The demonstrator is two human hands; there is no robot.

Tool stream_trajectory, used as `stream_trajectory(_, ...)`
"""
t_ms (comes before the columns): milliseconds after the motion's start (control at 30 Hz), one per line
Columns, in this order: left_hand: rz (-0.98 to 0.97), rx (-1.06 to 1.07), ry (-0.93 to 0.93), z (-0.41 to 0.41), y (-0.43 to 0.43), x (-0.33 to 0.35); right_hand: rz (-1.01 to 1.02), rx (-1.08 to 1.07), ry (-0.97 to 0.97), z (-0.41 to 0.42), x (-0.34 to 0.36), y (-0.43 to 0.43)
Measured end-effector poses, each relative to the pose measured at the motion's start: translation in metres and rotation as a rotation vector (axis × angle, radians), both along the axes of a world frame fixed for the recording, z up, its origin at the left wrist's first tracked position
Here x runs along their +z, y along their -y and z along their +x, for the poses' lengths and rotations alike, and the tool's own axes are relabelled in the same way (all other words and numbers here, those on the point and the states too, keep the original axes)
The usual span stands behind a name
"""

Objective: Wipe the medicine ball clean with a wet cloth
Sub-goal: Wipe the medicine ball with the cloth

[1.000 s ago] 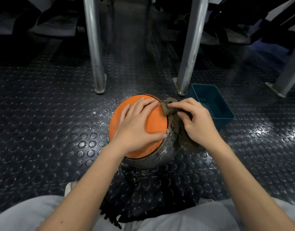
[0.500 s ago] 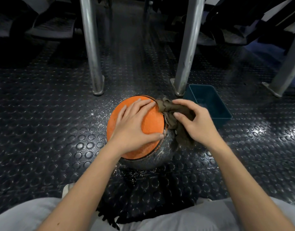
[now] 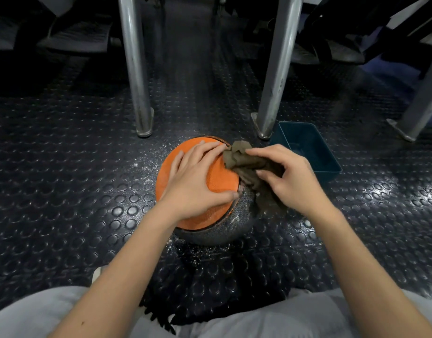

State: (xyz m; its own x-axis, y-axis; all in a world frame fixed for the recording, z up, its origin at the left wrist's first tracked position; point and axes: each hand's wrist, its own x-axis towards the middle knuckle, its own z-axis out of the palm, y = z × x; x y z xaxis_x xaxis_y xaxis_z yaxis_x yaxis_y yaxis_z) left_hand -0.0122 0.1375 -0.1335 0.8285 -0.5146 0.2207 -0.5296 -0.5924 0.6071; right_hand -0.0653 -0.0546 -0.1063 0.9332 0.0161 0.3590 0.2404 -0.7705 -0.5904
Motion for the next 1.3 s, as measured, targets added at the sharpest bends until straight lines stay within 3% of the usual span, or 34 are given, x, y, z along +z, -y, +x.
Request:
stream_trajectory(133,0.011,-0.012,-0.002,-0.003,0.001,0.001,-0.047,-0.325,-0.076,0.007,-0.014,0.005)
stream_trajectory(233,0.014,-0.019,0.003,-0.005,0.002,0.001,-0.061,-0.396,-0.222,0.007,-0.021,0.012)
stream_trajectory(300,0.011,-0.019,0.011,-0.006,0.003,0.0,-0.068,-0.352,-0.214,0.006,-0.018,0.013)
stream_trajectory(467,-0.009,0.015,0.018,-0.002,0.002,-0.002,0.012,-0.009,-0.09,-0.001,-0.002,0.002)
stream_trajectory(567,-0.016,0.016,0.01,-0.002,0.001,-0.001,-0.104,-0.143,-0.016,0.005,-0.015,0.0)
stream_trajectory(633,-0.003,-0.004,0.0,-0.004,0.001,0.0,-0.142,-0.268,-0.084,0.008,-0.025,0.005)
stream_trajectory(733,0.016,-0.03,0.013,-0.005,0.004,0.0,-0.018,-0.307,-0.178,0.006,-0.03,0.012)
stream_trajectory(900,0.006,0.006,0.02,-0.003,0.001,-0.002,0.146,-0.126,-0.016,0.002,-0.016,-0.001)
stream_trajectory(1033,-0.04,0.042,-0.008,0.0,-0.004,-0.001,0.068,0.111,-0.015,-0.005,-0.005,-0.005)
stream_trajectory(1167,-0.013,0.019,-0.011,-0.001,-0.003,0.001,-0.013,-0.09,0.055,0.006,-0.018,-0.004)
stream_trajectory(1300,0.007,0.003,0.021,-0.005,0.003,0.0,0.048,-0.303,-0.033,0.008,-0.026,-0.001)
